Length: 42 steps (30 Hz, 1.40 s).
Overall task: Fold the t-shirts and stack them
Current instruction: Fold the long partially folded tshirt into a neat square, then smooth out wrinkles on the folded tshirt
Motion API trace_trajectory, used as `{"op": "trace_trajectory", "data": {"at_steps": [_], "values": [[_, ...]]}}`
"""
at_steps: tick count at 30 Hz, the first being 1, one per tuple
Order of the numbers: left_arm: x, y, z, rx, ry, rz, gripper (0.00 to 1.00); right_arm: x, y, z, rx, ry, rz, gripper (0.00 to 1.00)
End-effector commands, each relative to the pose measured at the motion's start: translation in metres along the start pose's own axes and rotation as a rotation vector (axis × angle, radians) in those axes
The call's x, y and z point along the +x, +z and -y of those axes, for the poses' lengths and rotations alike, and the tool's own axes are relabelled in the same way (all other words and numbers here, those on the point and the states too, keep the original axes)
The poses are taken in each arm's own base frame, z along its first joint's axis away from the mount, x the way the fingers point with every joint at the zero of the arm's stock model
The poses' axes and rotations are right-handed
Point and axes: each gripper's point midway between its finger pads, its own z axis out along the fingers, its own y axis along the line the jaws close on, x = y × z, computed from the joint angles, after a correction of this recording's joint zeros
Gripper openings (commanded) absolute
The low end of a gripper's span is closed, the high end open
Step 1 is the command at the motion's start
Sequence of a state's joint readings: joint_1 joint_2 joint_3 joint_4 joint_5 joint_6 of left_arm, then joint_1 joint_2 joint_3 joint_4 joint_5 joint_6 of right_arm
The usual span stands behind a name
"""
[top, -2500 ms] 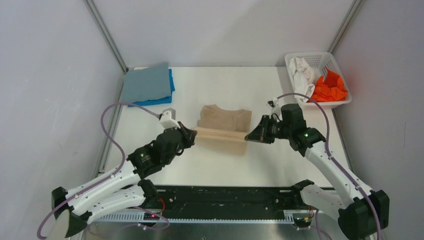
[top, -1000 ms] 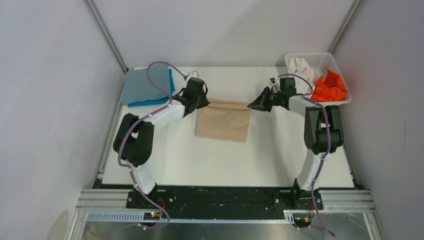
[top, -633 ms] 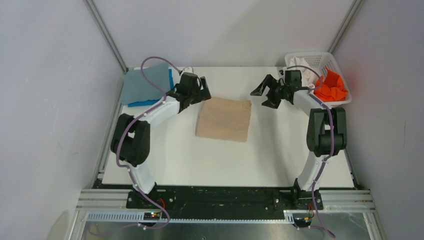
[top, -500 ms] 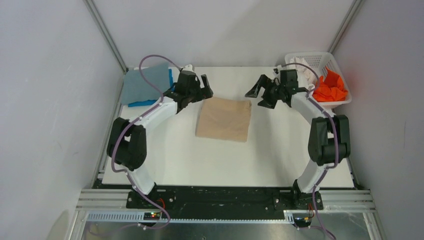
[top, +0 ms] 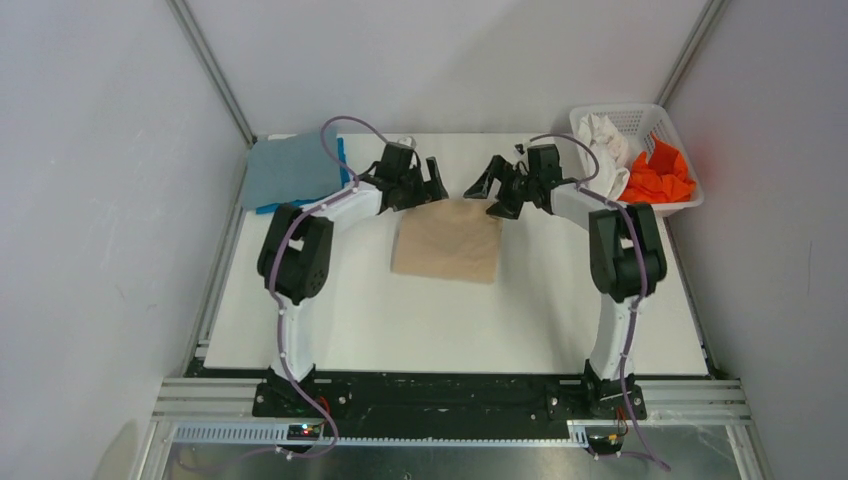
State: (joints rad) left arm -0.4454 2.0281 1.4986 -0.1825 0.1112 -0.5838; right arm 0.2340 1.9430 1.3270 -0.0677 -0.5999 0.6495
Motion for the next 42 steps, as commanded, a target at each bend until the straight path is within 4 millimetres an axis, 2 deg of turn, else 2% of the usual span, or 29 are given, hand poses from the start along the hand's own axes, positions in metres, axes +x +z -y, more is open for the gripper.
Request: {"op": "trace_trajectory", "data": {"at_steps": [1,2,3,4,7,9,11,12,13,14,15,16,17,19,23,24,25,26,27,29,30,31,32,33,34,35,36,37,42], "values": [[-0.014,0.023,-0.014,-0.041,-0.061,0.027,1.0,-0.037,0.03,0.04,0.055,0.071,0.06,0.99],[-0.013,0.026,-0.014,-0.039,-0.072,0.016,1.0,-0.047,0.032,0.043,0.064,0.075,0.073,0.99],[-0.008,0.034,-0.02,-0.048,-0.092,-0.002,1.0,-0.038,0.04,0.062,0.121,0.119,0.043,0.99],[-0.001,0.036,-0.023,-0.056,-0.109,-0.033,1.0,-0.039,0.042,0.065,0.141,0.128,0.039,1.0],[0.024,0.04,-0.037,-0.095,-0.177,-0.109,1.0,-0.018,0.049,0.091,0.258,0.19,0.003,0.99],[0.037,0.036,-0.046,-0.13,-0.207,-0.126,1.0,-0.006,0.049,0.102,0.286,0.24,-0.026,1.0],[0.046,0.026,-0.055,-0.165,-0.223,-0.129,1.0,0.008,0.047,0.103,0.279,0.266,-0.058,0.99],[0.043,0.018,-0.054,-0.172,-0.224,-0.113,1.0,0.011,0.046,0.101,0.273,0.264,-0.059,0.99],[0.054,0.014,-0.062,-0.196,-0.226,-0.128,1.0,0.02,0.043,0.1,0.278,0.258,-0.071,0.99],[0.05,0.005,-0.059,-0.196,-0.218,-0.107,1.0,0.024,0.041,0.099,0.282,0.255,-0.079,0.99],[0.061,-0.001,-0.065,-0.214,-0.215,-0.123,1.0,0.03,0.038,0.097,0.285,0.246,-0.089,1.0],[0.056,-0.011,-0.06,-0.212,-0.2,-0.099,1.0,0.033,0.036,0.094,0.283,0.241,-0.092,1.0],[0.061,-0.015,-0.066,-0.238,-0.186,-0.093,1.0,0.033,0.033,0.09,0.278,0.225,-0.09,0.99],[0.046,-0.03,-0.06,-0.238,-0.141,-0.044,1.0,0.022,0.025,0.075,0.257,0.189,-0.058,0.99],[-0.003,-0.073,-0.035,-0.205,-0.076,0.084,1.0,-0.012,-0.012,0.036,0.293,0.076,0.042,0.99],[-0.013,-0.087,-0.025,-0.178,-0.064,0.117,1.0,-0.016,-0.025,0.019,0.294,0.03,0.073,1.0],[-0.014,-0.095,-0.02,-0.168,-0.059,0.126,1.0,-0.012,-0.031,0.014,0.298,0.013,0.078,0.99],[-0.019,-0.109,-0.008,-0.137,-0.049,0.152,1.0,-0.011,-0.043,-0.006,0.282,-0.029,0.103,0.99],[-0.008,-0.112,-0.002,-0.127,-0.034,0.14,1.0,0.0,-0.045,-0.005,0.287,-0.034,0.089,0.99],[0.007,-0.123,0.013,-0.098,-0.014,0.136,1.0,0.025,-0.05,-0.02,0.226,-0.051,0.058,1.0],[0.019,-0.121,0.012,-0.099,-0.006,0.114,1.0,0.046,-0.052,-0.02,0.205,-0.035,0.027,0.99],[0.032,-0.119,0.019,-0.087,-0.001,0.09,1.0,0.054,-0.05,-0.032,0.136,-0.041,0.015,0.99],[0.042,-0.116,0.018,-0.091,0.0,0.069,1.0,0.076,-0.049,-0.028,0.118,-0.013,-0.021,0.99],[0.053,-0.111,0.021,-0.09,-0.003,0.046,1.0,0.083,-0.046,-0.039,0.044,-0.02,-0.036,0.99],[0.062,-0.108,0.019,-0.093,-0.006,0.026,1.0,0.101,-0.044,-0.032,0.035,0.018,-0.073,0.99],[0.071,-0.102,0.018,-0.099,-0.014,0.003,1.0,0.107,-0.042,-0.04,-0.028,0.013,-0.092,0.99],[0.08,-0.098,0.015,-0.099,-0.018,-0.021,1.0,0.121,-0.04,-0.03,-0.028,0.052,-0.121,0.99],[0.089,-0.093,0.012,-0.107,-0.028,-0.045,1.0,0.123,-0.036,-0.025,-0.04,0.061,-0.123,0.99],[0.146,-0.074,-0.021,-0.152,-0.056,-0.157,1.0,0.157,-0.034,0.043,0.101,0.175,-0.151,0.99]]}}
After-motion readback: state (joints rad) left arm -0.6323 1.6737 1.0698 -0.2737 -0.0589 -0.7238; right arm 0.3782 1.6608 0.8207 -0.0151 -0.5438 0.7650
